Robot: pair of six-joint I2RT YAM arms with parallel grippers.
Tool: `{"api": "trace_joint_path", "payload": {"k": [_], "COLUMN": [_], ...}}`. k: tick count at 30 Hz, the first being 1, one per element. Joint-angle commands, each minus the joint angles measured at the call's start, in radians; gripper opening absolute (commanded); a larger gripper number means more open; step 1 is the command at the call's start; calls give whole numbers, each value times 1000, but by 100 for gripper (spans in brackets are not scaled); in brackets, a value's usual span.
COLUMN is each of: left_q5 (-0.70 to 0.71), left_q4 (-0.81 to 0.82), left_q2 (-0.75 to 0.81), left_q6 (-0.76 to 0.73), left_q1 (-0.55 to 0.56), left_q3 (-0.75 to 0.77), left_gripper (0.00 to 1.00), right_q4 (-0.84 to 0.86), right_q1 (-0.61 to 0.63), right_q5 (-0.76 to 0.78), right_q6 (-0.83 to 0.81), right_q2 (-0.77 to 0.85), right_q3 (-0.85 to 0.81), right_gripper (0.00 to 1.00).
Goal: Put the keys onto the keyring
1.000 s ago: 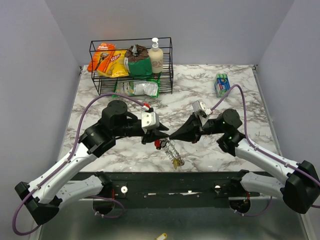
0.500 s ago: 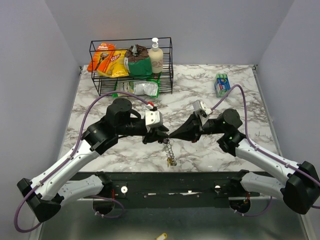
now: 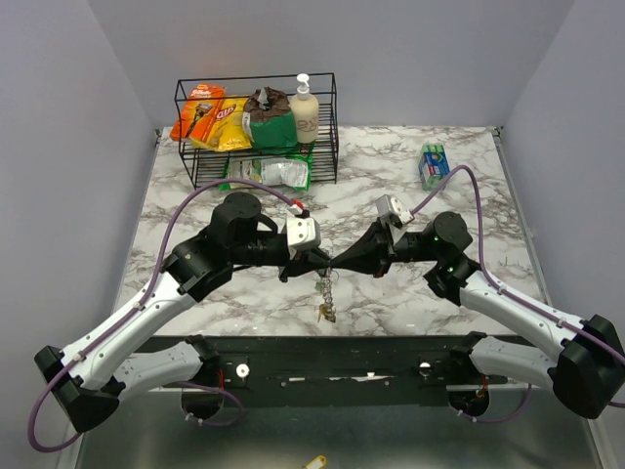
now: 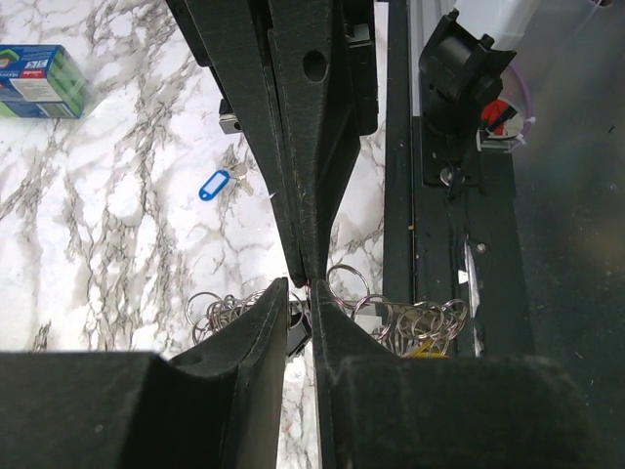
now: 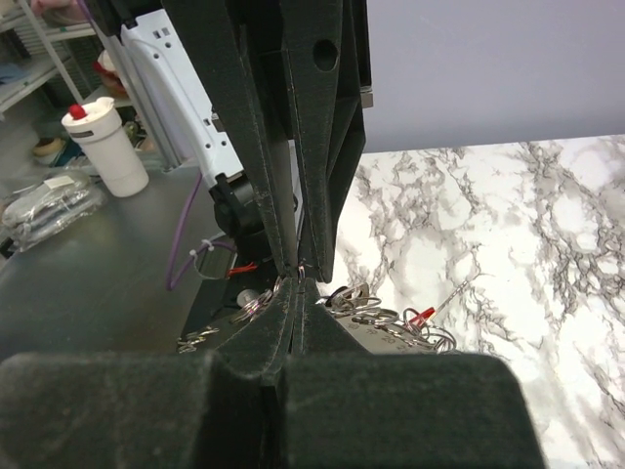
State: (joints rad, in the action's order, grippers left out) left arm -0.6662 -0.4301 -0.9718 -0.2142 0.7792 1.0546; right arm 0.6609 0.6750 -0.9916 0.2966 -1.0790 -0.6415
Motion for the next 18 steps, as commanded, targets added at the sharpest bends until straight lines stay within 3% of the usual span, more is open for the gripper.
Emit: {"api": "trace_joint_path", "payload": {"k": [1,18], "left_q5": [71,97], "left_q4": [-25,-50], "left_q2": [-15,-47], "left_q6": [-24,-47], "left_q1": [0,0], "left_q3": [12,-11], "left_gripper": [23,26], "right_q4": [49,51], "right_q1": [6,8], "right_q5": [5,14], "right_q6": [-4,-2], "right_q2": [33,40], "right_q3": [-15,-10], "right_gripper": [1,1]}}
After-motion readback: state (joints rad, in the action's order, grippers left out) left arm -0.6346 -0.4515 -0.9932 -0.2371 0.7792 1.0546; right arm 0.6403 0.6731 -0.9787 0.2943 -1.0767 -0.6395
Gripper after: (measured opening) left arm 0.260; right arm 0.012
